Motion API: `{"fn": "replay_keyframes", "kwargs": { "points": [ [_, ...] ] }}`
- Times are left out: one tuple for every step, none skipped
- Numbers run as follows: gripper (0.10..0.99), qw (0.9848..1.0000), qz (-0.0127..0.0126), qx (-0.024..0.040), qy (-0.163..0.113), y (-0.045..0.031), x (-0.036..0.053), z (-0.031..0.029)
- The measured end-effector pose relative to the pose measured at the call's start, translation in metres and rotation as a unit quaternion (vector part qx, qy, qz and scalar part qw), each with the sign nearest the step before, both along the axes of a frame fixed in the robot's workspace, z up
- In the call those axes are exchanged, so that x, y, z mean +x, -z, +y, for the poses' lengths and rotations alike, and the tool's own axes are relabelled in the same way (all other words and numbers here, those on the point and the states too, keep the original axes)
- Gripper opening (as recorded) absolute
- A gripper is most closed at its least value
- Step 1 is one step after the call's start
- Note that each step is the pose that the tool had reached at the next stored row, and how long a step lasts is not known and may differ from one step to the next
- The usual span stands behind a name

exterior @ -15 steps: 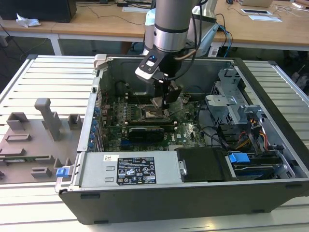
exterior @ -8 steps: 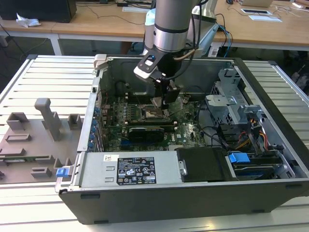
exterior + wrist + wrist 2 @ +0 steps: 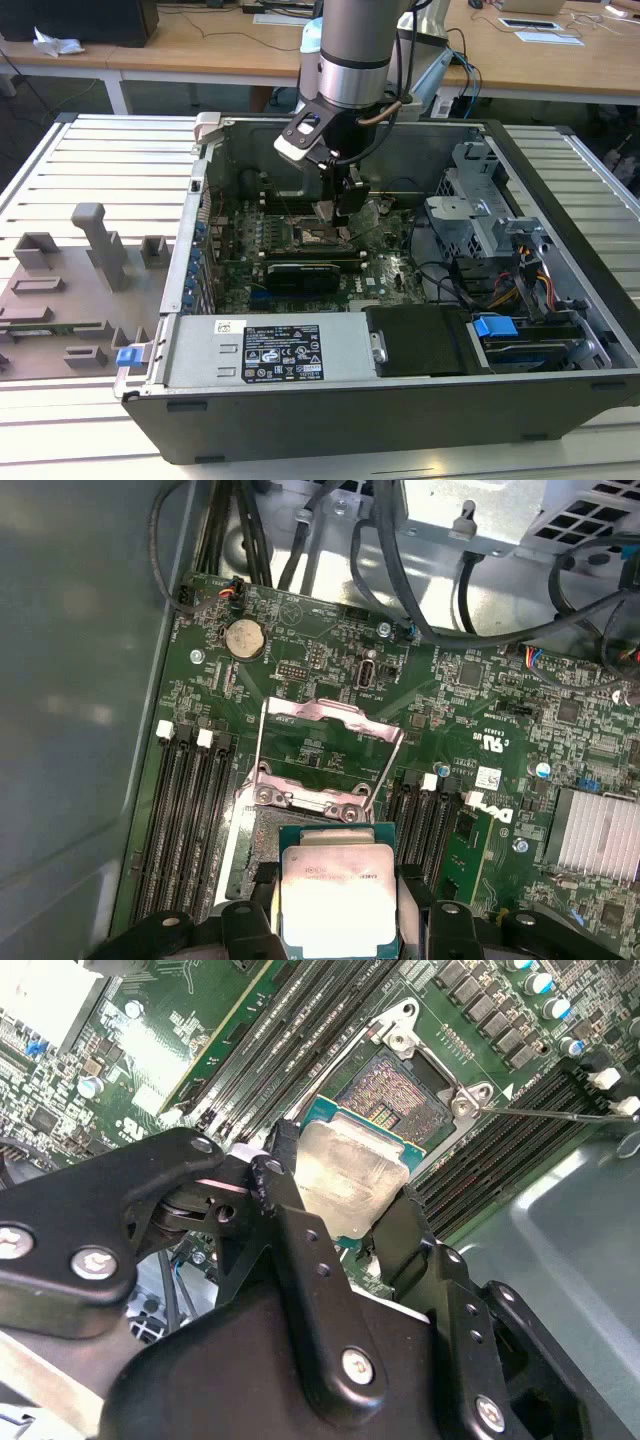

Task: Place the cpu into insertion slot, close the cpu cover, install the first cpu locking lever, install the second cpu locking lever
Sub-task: 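Place the cpu into insertion slot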

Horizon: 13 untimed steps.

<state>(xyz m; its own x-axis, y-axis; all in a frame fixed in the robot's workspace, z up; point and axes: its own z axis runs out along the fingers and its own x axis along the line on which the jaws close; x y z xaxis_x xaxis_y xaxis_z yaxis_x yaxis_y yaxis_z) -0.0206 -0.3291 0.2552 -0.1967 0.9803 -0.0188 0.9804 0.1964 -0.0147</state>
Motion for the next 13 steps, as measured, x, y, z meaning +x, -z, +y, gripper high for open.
{"fn": "replay_keyframes", "kwargs": {
  "points": [
    [0.545,1.0,0.0,0.0,0.004,0.0,0.0,0.0],
    [0.545,1.0,0.0,0.0,0.007,0.0,0.0,0.0],
    [0.545,0.9999,0.0,0.0,0.011,0.0,0.0,0.0],
    [0.545,0.9999,0.0,0.0,0.014,0.0001,0.0,0.0],
    [0.545,0.9999,0.0,0.0,0.017,0.0001,0.0,0.0],
    [0.545,0.9997,0.0,0.0,0.023,0.0001,0.0,0.0],
    [0.545,0.9996,0.0,-0.0001,0.027,0.0001,0.0,0.0],
    [0.545,0.9996,0.0,0.0,0.029,0.0001,0.0,0.0],
    [0.545,0.9994,0.0,0.0,0.035,0.0002,0.0,0.0],
    [0.545,0.9993,0.0,-0.0001,0.038,0.0002,0.0,0.0],
    [0.545,0.9992,0.0,-0.0003,0.041,0.0002,0.0,0.0],
    [0.545,0.9987,-0.0001,-0.0011,0.051,0.0002,0.0,0.0],
    [0.545,0.9983,-0.0001,-0.0015,0.059,0.0002,0.0,0.0]
  ]
}}
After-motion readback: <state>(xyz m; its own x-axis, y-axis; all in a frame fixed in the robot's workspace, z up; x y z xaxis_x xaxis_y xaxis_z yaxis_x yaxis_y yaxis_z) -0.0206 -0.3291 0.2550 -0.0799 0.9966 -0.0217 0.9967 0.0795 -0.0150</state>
